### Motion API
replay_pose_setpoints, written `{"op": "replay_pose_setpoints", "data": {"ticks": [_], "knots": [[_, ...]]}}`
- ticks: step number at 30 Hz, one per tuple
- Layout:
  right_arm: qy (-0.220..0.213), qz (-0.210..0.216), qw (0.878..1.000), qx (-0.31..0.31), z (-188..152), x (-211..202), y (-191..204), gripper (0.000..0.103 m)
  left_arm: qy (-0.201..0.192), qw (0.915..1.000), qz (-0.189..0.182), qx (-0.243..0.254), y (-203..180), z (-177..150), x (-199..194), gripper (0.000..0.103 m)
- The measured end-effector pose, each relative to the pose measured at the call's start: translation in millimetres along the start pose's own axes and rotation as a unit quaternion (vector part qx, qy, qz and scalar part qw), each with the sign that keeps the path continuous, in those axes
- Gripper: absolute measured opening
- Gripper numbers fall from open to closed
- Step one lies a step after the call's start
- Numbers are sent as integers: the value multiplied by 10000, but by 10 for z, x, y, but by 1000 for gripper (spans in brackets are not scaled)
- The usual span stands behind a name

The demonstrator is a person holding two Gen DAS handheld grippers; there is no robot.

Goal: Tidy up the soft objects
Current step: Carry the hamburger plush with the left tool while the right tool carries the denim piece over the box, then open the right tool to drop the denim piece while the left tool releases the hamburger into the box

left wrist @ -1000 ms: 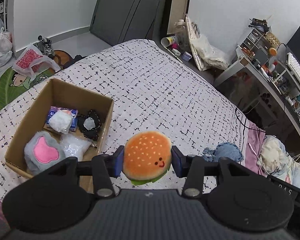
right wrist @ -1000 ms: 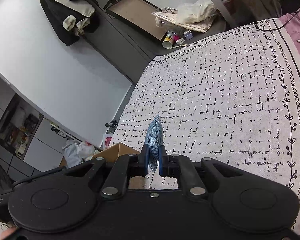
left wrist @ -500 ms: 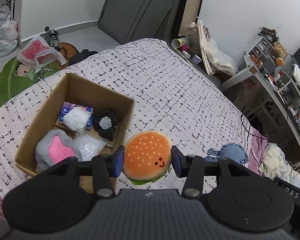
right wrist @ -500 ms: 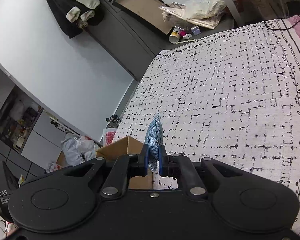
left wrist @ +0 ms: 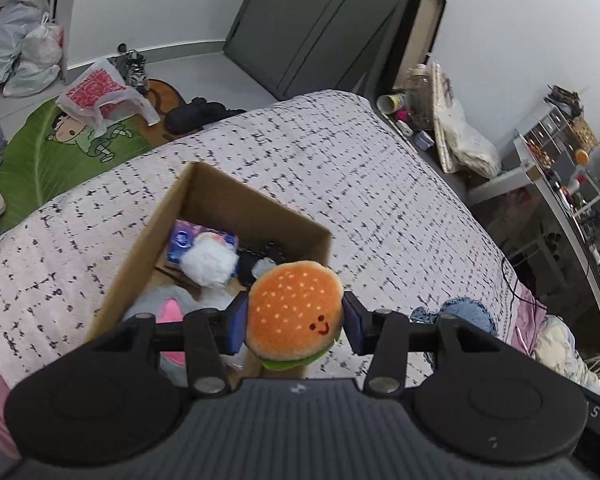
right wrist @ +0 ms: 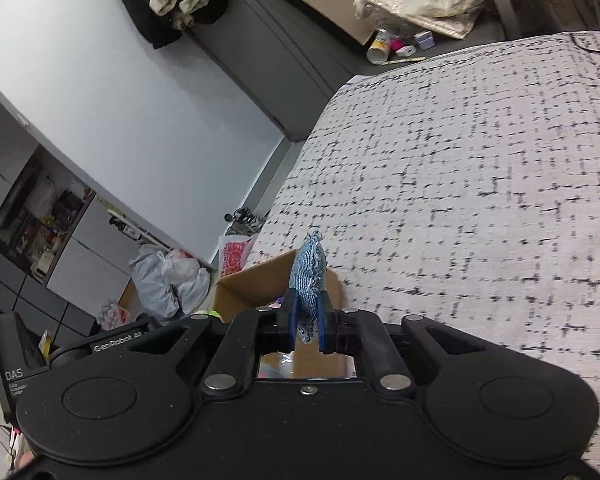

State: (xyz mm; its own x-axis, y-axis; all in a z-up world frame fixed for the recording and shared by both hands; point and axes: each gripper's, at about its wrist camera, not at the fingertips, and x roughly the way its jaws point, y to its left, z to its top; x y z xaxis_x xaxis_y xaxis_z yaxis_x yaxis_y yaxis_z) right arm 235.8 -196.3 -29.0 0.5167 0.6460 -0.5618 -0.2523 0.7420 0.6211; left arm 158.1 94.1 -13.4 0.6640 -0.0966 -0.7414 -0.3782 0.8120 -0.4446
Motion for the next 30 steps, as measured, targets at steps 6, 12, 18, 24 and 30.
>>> {"op": "replay_pose_setpoints", "data": {"ticks": [6,12,18,24,30], "knots": [[238,44,9996,-139,-63,174,231,10,74,9999,25,-141,183,101,78,47],[559,47,9979,-330,-166,384,444,10,101,9996,-7,-245,304,174,132,47],[874,-38,9949,-492,-303,524,535,23,148,9994,-18,-314,405,205,167,47],[787,-247,9959,-362,-263,482,471,33,216,9992,-82,-329,413,211,230,47],[732,-409,9960,-298,-237,412,406,34,299,9989,-207,-301,309,212,285,47]]}}
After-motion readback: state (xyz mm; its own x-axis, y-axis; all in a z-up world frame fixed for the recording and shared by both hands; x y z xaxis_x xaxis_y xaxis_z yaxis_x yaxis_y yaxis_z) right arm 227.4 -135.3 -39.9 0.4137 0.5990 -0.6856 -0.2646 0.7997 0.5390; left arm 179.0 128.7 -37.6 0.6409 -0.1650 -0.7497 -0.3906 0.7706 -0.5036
